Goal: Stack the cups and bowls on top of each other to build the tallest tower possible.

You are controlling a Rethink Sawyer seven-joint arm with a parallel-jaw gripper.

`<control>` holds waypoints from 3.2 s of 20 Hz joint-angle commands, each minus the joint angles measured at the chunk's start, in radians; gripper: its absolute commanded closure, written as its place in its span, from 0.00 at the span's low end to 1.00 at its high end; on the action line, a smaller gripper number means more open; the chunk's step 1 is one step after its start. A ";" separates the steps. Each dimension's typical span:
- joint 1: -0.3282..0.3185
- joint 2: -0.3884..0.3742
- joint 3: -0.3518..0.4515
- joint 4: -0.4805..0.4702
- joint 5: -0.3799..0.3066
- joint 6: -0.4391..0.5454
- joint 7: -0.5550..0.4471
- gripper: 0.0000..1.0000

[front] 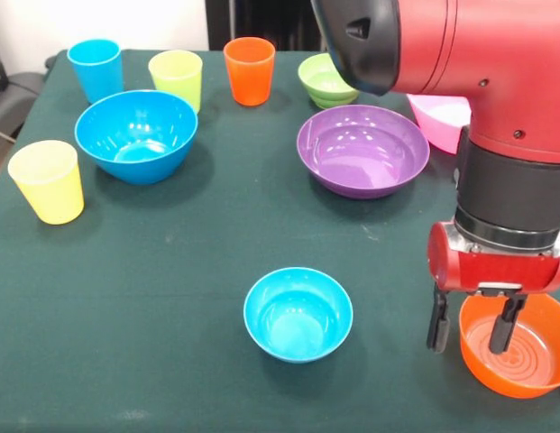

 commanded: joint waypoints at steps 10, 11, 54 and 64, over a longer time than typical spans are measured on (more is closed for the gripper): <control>0.029 0.023 0.022 0.083 -0.019 -0.049 0.115 0.00; 0.032 0.025 0.018 0.084 -0.021 -0.051 0.120 0.00; 0.102 0.127 -0.045 0.096 0.027 -0.138 0.153 1.00; 0.107 0.122 -0.060 0.109 0.057 -0.136 0.148 1.00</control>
